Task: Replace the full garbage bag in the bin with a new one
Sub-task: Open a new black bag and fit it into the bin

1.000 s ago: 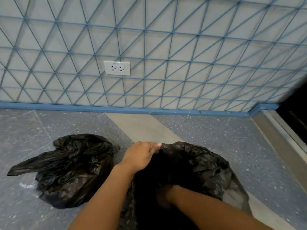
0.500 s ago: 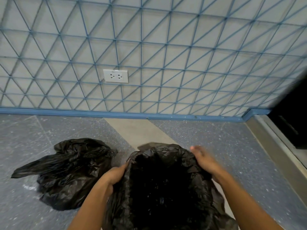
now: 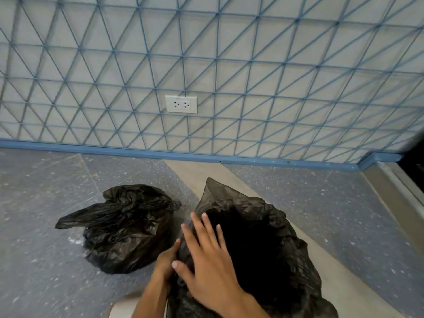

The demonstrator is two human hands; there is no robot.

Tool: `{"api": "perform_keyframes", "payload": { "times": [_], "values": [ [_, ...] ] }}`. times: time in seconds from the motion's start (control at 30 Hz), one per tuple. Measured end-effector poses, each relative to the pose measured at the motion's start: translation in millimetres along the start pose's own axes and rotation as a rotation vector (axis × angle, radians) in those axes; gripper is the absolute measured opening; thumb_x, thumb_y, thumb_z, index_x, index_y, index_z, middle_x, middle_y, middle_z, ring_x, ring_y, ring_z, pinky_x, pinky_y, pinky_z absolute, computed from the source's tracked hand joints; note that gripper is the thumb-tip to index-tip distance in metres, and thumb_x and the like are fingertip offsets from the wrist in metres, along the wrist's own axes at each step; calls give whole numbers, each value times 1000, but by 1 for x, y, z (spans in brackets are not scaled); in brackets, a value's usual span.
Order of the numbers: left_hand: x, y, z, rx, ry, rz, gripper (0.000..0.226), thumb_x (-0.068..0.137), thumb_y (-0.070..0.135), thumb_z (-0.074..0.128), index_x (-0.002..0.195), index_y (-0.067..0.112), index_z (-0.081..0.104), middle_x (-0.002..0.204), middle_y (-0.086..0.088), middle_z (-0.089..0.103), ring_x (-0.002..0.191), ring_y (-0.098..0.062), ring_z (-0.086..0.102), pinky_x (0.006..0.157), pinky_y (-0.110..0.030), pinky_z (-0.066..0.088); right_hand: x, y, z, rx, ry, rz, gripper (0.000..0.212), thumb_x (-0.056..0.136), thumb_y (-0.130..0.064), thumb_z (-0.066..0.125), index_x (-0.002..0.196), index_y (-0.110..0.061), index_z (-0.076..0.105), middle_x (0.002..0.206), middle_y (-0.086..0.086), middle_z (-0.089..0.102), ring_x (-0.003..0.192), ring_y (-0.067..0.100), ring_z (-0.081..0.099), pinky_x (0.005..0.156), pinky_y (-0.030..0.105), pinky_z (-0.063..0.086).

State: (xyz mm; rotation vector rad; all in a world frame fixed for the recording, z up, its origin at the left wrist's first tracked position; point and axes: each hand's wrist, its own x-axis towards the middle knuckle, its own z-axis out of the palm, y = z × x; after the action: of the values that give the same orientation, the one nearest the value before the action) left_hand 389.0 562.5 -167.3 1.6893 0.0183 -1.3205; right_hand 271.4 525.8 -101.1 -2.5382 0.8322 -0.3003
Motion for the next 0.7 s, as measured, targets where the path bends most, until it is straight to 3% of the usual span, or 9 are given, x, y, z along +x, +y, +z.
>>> {"api": "perform_keyframes", "payload": {
  "times": [0.07,0.17,0.27,0.33,0.4,0.47,0.5,0.57,0.7],
  "values": [
    [11,-2,-2,77,160,-17,34,99,20,42,108,-3,65,115,-21,66,99,-27,64,84,-26,46,4,6,9,0,-125,83,72,91,-55,34,150,-31,2,153,-18,-24,137,5,-33,114,40,-15],
    [17,16,-2,205,294,183,41,99,31,38,94,3,68,111,-21,66,103,-27,60,89,-32,43,5,6,11,-58,-167,86,78,91,-55,34,149,-27,-9,151,-19,-29,137,4,-34,108,34,-24],
    [24,59,13,93,199,299,53,92,53,40,106,7,65,107,-13,66,108,-28,60,100,-39,44,5,5,10,-69,-183,69,80,90,-55,34,149,-25,-10,153,-17,-27,136,3,-35,107,32,-25],
    [37,82,32,273,51,222,62,85,58,50,113,5,63,108,-8,63,106,-26,60,86,-29,48,6,8,8,-57,-177,75,78,90,-53,33,150,-26,-9,154,-18,-24,136,2,-34,109,33,-23],
    [49,88,45,461,-18,158,60,84,48,60,116,-3,61,106,-14,64,104,-27,61,63,-19,47,7,10,6,-41,-170,75,76,89,-52,30,150,-27,-7,154,-19,-23,136,0,-34,110,34,-22],
    [58,83,43,571,60,198,52,86,39,62,114,-4,63,114,-20,66,109,-28,61,70,-18,46,6,9,8,-28,-147,65,75,85,-50,25,150,-27,-3,154,-20,-22,136,-1,-33,111,35,-21],
    [63,76,37,538,95,223,47,86,37,62,111,-3,65,115,-20,66,107,-27,62,78,-22,46,6,9,9,-22,-138,62,75,84,-48,24,150,-26,-1,154,-20,-21,136,-2,-32,111,36,-21],
    [66,59,22,344,125,203,42,89,35,60,105,-3,68,114,-22,67,95,-24,63,81,-28,45,6,11,10,-26,-128,59,72,87,-42,28,150,-26,0,154,-19,-21,136,-2,-33,111,36,-20],
    [40,20,-8,168,57,-12,62,90,61,35,106,9,63,104,-9,64,73,-18,56,61,-28,41,6,11,12,-44,-117,47,69,91,-37,34,150,-25,1,154,-19,-21,135,-3,-34,111,34,-22]
  ]
}}
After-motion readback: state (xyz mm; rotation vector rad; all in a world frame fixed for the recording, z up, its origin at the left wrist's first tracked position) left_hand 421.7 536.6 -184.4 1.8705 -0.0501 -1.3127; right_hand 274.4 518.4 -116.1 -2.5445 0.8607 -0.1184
